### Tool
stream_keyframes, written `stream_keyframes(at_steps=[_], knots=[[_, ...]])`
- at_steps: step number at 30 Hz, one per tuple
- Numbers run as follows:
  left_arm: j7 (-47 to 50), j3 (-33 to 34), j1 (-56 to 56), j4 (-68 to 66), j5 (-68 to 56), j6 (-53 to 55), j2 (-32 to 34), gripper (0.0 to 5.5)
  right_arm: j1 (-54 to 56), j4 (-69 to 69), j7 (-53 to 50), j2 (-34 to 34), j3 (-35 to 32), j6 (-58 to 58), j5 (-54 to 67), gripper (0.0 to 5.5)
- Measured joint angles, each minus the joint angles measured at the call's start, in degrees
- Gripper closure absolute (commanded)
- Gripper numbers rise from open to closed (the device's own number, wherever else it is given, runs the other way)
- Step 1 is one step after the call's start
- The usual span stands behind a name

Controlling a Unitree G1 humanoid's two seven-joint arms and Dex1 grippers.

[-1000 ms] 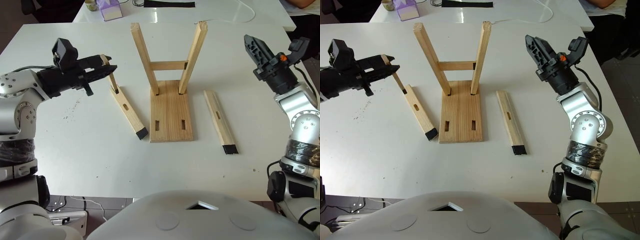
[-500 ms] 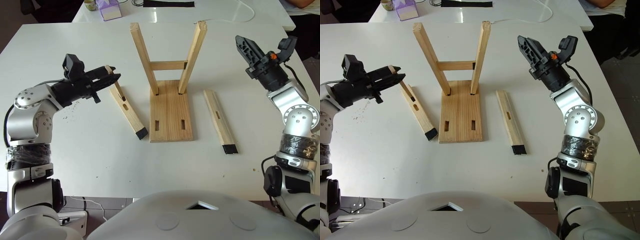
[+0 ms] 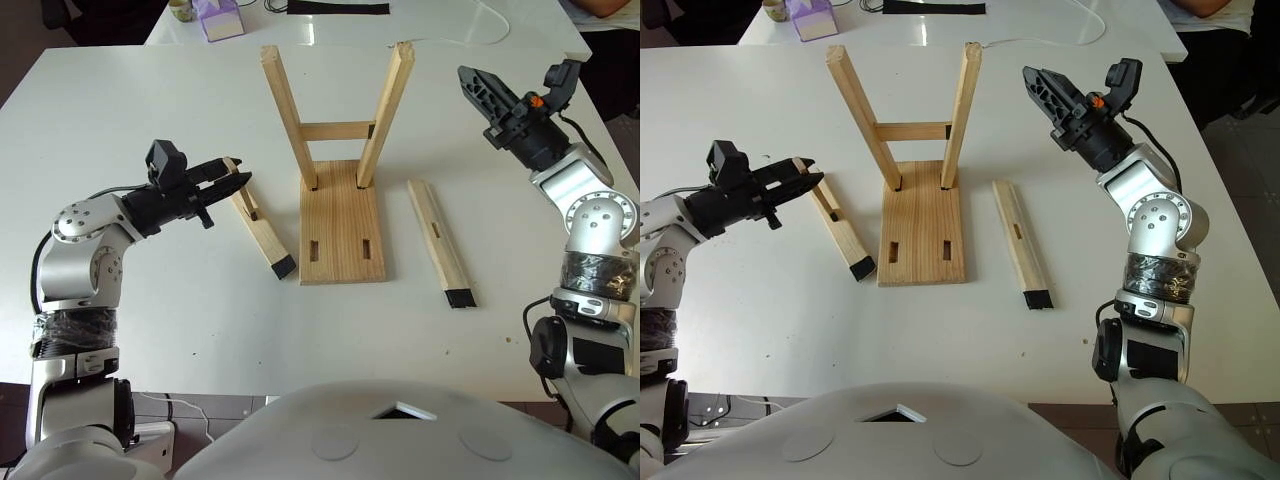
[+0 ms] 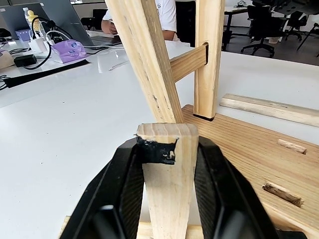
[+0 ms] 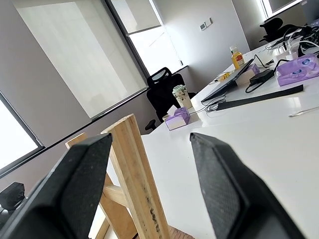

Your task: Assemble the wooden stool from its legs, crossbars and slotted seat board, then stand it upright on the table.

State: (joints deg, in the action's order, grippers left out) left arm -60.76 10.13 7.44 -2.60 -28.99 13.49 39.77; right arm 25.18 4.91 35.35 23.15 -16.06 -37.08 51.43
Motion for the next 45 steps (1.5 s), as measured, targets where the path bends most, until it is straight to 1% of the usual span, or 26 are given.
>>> stream_keyframes(at_steps=[6, 10, 18, 29, 37, 45], knots=[[-3.57, -0.88, 0.56, -5.2, 1.24, -3.49, 2.45, 4.19, -2.73, -1.74, -0.43, -0.72, -0.28, 0.0, 0.01, 2.62], [-4.87, -1.26, 1.53, -7.23, 0.81, -3.98, 2.51, 4.19, -3.61, -2.65, -0.95, -1.59, -0.28, 0.0, 0.02, 2.62], [-4.18, -0.2, -2.56, -5.27, -0.92, -4.4, 2.9, 4.19, -4.38, -3.71, -1.94, -2.2, -1.03, -0.35, 0.06, 2.62], [-4.98, -1.28, -1.65, -6.95, -1.45, -3.88, 4.58, 4.19, -9.05, -8.5, -5.1, -4.53, -1.74, -2.4, 0.47, 2.62], [-5.91, -3.0, 1.13, -9.89, -1.45, -4.44, 4.57, 4.19, -9.29, -8.82, -6.04, -5.67, -1.81, -2.77, 0.43, 2.62], [-8.09, -6.34, 7.93, -16.91, -0.11, -6.05, 4.51, 4.19, -9.21, -8.76, -6.96, -7.72, -1.92, -1.29, 0.19, 2.62]])
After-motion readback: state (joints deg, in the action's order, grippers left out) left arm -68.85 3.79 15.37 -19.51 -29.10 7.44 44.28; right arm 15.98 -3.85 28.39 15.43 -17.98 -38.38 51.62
